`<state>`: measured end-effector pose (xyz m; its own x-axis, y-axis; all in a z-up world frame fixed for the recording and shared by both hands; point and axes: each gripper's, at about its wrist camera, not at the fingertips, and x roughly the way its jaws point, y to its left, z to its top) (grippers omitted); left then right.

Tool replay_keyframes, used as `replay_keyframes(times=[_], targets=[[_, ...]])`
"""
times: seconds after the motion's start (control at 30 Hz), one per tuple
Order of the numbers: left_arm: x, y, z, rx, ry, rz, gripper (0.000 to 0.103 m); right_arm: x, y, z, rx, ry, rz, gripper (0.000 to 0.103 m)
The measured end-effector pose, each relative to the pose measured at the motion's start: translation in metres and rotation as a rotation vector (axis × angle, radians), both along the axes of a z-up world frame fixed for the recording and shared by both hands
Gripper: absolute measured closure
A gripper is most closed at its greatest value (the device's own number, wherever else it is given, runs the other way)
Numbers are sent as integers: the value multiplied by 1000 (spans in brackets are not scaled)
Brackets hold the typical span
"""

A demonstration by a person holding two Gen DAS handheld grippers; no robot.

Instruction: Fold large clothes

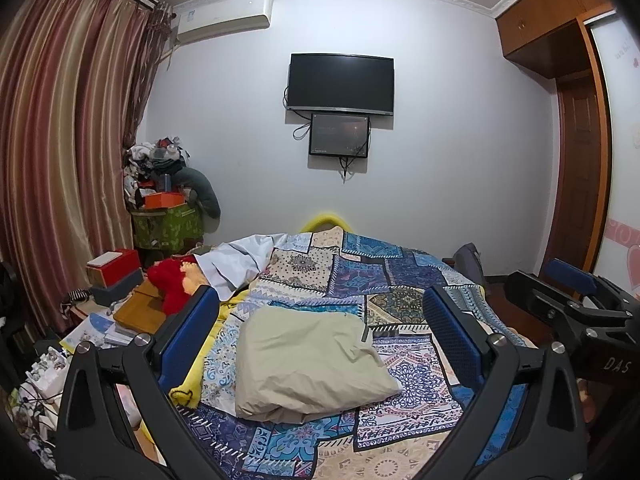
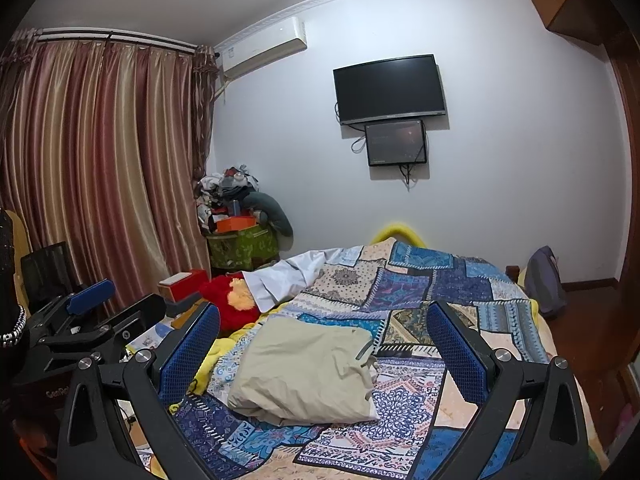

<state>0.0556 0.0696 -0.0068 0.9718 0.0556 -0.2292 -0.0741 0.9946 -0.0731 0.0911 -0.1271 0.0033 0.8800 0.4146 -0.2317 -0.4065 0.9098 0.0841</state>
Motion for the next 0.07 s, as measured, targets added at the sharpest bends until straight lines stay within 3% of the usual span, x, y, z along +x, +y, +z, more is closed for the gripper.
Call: replay_keyframes(times=[0.07], targets=[[0, 1, 0, -4, 2, 1, 0, 0, -1, 0, 2, 3, -1, 0]])
